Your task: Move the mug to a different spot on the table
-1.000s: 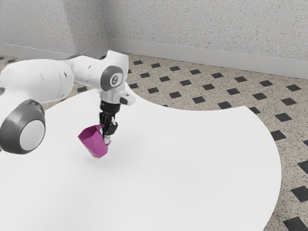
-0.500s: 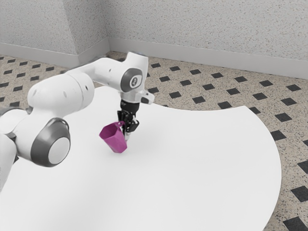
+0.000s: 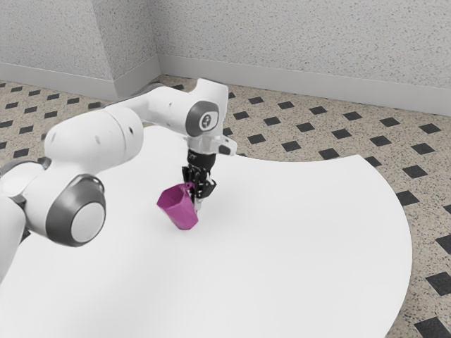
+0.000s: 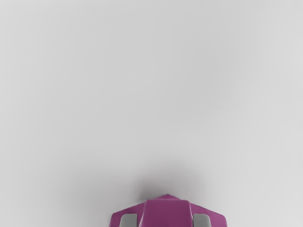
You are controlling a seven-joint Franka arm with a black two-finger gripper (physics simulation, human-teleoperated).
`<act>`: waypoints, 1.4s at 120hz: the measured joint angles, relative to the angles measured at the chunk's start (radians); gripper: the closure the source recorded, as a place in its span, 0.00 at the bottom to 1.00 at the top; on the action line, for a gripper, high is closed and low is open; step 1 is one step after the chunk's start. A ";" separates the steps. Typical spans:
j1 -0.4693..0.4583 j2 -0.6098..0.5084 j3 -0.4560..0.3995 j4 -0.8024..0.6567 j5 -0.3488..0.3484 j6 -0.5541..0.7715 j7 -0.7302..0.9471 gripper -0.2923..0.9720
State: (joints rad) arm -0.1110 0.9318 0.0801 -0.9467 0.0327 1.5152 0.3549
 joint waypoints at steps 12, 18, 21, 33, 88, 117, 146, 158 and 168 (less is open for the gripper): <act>-0.012 0.001 0.000 0.004 0.002 -0.003 -0.012 0.85; -0.015 0.003 0.000 0.005 0.003 -0.004 -0.018 0.85; -0.017 0.006 -0.001 0.005 0.003 -0.004 -0.021 0.85; -0.021 0.015 -0.001 0.006 0.004 -0.005 -0.032 0.85; -0.009 0.002 -0.033 0.012 -0.022 0.166 -0.064 0.38; -0.017 -0.216 -0.025 -0.149 -0.032 0.250 -0.073 0.29; -0.008 -0.571 -0.020 -0.479 -0.040 0.256 -0.100 0.26; -0.008 -0.619 -0.011 -0.496 -0.040 0.225 -0.117 0.25; 0.014 -0.686 -0.008 -0.514 -0.048 0.192 -0.131 0.25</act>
State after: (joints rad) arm -0.0972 0.2454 0.0716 -1.4605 -0.0157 1.7077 0.2241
